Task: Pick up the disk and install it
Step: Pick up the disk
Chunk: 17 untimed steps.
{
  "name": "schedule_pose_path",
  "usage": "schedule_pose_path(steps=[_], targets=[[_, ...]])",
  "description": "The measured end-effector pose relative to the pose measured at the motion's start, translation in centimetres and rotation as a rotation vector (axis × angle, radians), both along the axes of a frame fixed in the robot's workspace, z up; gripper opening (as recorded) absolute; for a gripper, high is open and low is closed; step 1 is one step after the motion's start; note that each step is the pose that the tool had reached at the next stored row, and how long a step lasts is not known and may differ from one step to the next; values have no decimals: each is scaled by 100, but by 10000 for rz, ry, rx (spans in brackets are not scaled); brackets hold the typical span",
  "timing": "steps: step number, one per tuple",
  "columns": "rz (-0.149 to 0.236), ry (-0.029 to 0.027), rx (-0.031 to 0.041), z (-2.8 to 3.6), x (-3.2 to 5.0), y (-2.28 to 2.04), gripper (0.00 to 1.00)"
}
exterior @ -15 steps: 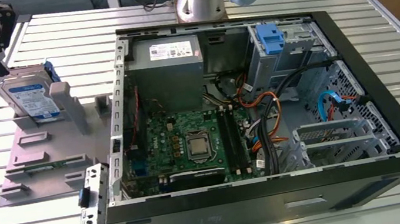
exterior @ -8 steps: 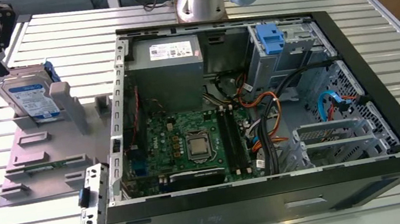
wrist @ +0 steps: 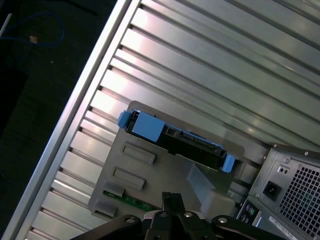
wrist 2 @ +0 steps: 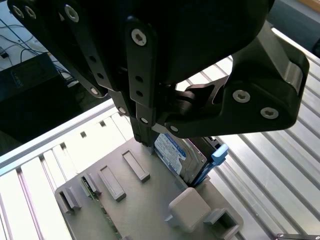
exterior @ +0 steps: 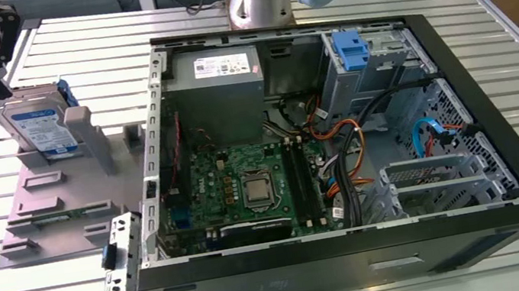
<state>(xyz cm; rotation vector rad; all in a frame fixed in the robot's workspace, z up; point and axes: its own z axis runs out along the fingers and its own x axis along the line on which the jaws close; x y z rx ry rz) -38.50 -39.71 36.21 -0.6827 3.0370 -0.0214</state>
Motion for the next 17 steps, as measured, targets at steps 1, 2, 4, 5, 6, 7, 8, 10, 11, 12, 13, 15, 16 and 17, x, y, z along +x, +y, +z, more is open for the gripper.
schedule_pose_path(steps=[1, 2, 4, 5, 6, 7, 8, 10, 11, 12, 13, 15, 16, 17], targets=[[8, 0, 0, 0, 0, 0, 11], [16, 0, 0, 0, 0, 0, 11], [33, 1, -1, 0, 0, 0, 11], [40, 0, -2, 0, 0, 0, 11], [48, 0, -2, 0, 0, 0, 11], [56, 0, -3, 0, 0, 0, 11], [64, 0, -4, 0, 0, 0, 11], [81, 1, -5, 0, 0, 0, 11], [88, 1, -5, 0, 0, 0, 11], [95, 1, -6, 0, 0, 0, 11], [102, 0, -6, 0, 0, 0, 11], [116, 1, -7, 0, 0, 0, 11], [123, 1, -8, 0, 0, 0, 11], [130, 1, -8, 0, 0, 0, 11]])
